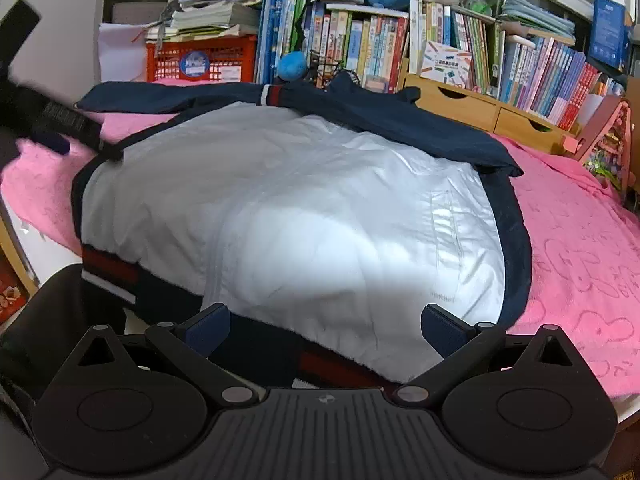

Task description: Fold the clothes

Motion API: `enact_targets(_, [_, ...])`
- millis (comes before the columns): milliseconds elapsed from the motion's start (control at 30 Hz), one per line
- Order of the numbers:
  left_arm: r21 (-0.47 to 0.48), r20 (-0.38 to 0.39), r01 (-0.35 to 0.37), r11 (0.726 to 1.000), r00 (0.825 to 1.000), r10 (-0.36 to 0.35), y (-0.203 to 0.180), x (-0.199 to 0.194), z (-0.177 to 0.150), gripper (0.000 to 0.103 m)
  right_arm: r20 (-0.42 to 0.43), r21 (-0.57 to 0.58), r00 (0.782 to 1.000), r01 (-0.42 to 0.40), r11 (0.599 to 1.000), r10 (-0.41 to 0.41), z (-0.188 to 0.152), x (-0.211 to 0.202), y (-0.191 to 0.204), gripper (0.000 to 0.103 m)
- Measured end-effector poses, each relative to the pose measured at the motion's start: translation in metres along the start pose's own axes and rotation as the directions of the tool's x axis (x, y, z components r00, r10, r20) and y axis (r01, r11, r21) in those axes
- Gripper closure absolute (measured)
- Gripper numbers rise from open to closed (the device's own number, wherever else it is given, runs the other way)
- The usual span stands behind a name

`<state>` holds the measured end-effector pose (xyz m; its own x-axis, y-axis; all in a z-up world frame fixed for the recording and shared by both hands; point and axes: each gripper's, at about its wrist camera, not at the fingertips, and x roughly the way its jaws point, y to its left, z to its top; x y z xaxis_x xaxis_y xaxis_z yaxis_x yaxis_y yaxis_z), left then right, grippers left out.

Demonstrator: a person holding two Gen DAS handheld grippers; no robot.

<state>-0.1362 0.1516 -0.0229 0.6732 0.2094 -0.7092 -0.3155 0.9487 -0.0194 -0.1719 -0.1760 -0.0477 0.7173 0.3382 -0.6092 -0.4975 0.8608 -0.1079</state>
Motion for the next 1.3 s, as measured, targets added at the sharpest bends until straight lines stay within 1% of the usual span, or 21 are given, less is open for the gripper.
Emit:
enact_targets(100, [-0.1, 0.049, -0.097, 0.99, 0.994, 0.103, 0.032, 0.021, 0.036, 0.0, 0.002, 0.016, 1.0, 0.008, 1.0, -0.008, 0.007, 0.005, -0.003, 0.0])
enact_targets(167, [-0.216, 0.06, -0.131, 0.968, 0.987, 0.147, 0.06, 0.043, 0.06, 0.0, 0.008, 0.034, 1.0, 0.013, 0.999, -0.013, 0.013, 0.007, -0.008, 0.0])
enact_targets(233, [-0.331, 0.065, -0.159, 0.93, 0.979, 0.191, 0.088, 0.066, 0.083, 0.0, 0.013, 0.057, 1.0, 0.019, 0.998, -0.02, 0.02, 0.011, -0.012, 0.0])
enact_targets(333, [-0.461, -0.004, -0.233, 0.856, 0.966, 0.26, 0.125, 0.109, 0.106, 0.0, -0.001, 0.074, 0.999, 0.037, 0.997, -0.037, 0.03, 0.019, -0.019, 0.0])
enact_targets(567, [-0.57, -0.043, -0.341, 0.747, 0.921, 0.388, 0.15, 0.161, 0.123, 0.001, -0.024, 0.079, 0.999, 0.046, 0.996, -0.044, 0.05, 0.039, -0.033, 0.0])
enact_targets(600, [-0.572, -0.028, -0.344, 0.745, 0.916, 0.401, 0.149, 0.164, 0.124, 0.004, -0.021, 0.086, 0.999, 0.045, 0.995, -0.043, 0.053, 0.042, -0.035, 0.0])
enact_targets(633, [-0.574, -0.007, -0.341, 0.745, 0.911, 0.411, 0.147, 0.166, 0.125, 0.01, -0.019, 0.091, 0.999, 0.044, 0.995, -0.042, 0.057, 0.044, -0.038, 0.0])
enact_targets(700, [-0.598, 0.022, -0.332, 0.73, 0.903, 0.429, 0.147, 0.168, 0.127, 0.031, -0.016, 0.094, 0.999, 0.05, 0.994, -0.049, 0.063, 0.05, -0.04, 0.0])
enact_targets(733, [-0.625, 0.033, -0.314, 0.715, 0.904, 0.425, 0.149, 0.166, 0.128, 0.048, -0.013, 0.092, 0.998, 0.06, 0.994, -0.059, 0.065, 0.052, -0.041, 0.0])
enact_targets(767, [-0.653, 0.043, -0.292, 0.698, 0.906, 0.42, 0.152, 0.164, 0.129, 0.059, -0.009, 0.091, 0.998, 0.07, 0.993, -0.07, 0.067, 0.054, -0.043, 0.0])
enact_targets(867, [-0.683, 0.106, -0.226, 0.694, 0.91, 0.401, 0.146, 0.159, 0.142, 0.073, -0.005, 0.116, 0.996, 0.085, 0.99, -0.085, 0.066, 0.058, -0.048, 0.0])
enact_targets(900, [-0.668, 0.138, -0.216, 0.712, 0.904, 0.404, 0.137, 0.153, 0.151, 0.075, -0.005, 0.128, 0.996, 0.088, 0.988, -0.088, 0.065, 0.058, -0.05, 0.0])
enact_targets(967, [-0.597, 0.278, -0.143, 0.789, 0.886, 0.371, 0.105, 0.132, 0.171, 0.08, -0.004, 0.148, 0.995, 0.098, 0.984, -0.098, 0.062, 0.058, -0.055, 0.0])
enact_targets(1000, [-0.51, 0.382, -0.107, 0.854, 0.861, 0.336, 0.079, 0.119, 0.182, 0.08, -0.006, 0.156, 0.994, 0.107, 0.982, -0.107, 0.061, 0.057, -0.058, 0.0])
enact_targets(1033, [-0.356, 0.491, -0.097, 0.929, 0.827, 0.274, 0.041, 0.104, 0.189, 0.08, -0.006, 0.165, 0.993, 0.116, 0.979, -0.117, 0.06, 0.057, -0.061, 0.0])
enact_targets(1067, [-0.184, 0.585, -0.102, 0.978, 0.788, 0.192, 0.002, 0.089, 0.196, 0.077, -0.006, 0.175, 0.992, 0.127, 0.976, -0.128, 0.059, 0.057, -0.064, 0.0])
enact_targets(1100, [-0.016, 0.641, -0.12, 0.993, 0.761, 0.102, -0.037, 0.082, 0.198, 0.074, -0.005, 0.185, 0.99, 0.138, 0.973, -0.14, 0.059, 0.057, -0.067, 0.0])
enact_targets(1133, [0.138, 0.653, -0.124, 0.983, 0.757, 0.004, -0.074, 0.079, 0.197, 0.061, -0.004, 0.196, 0.988, 0.15, 0.969, -0.152, 0.058, 0.057, -0.07, 0.0])
enact_targets(1167, [0.264, 0.624, -0.106, 0.959, 0.777, -0.086, -0.106, 0.08, 0.193, 0.043, 0.0, 0.21, 0.986, 0.161, 0.964, -0.164, 0.056, 0.055, -0.074, 0.0])
enact_targets(1233, [0.435, 0.499, -0.011, 0.9, 0.835, -0.231, -0.153, 0.085, 0.173, 0.022, 0.006, 0.244, 0.984, 0.172, 0.954, -0.179, 0.052, 0.051, -0.081, 0.0])
enact_targets(1300, [0.508, 0.368, 0.096, 0.856, 0.875, -0.316, -0.178, 0.092, 0.147, 0.021, 0.009, 0.257, 0.981, 0.183, 0.949, -0.192, 0.048, 0.046, -0.088, 0.0])
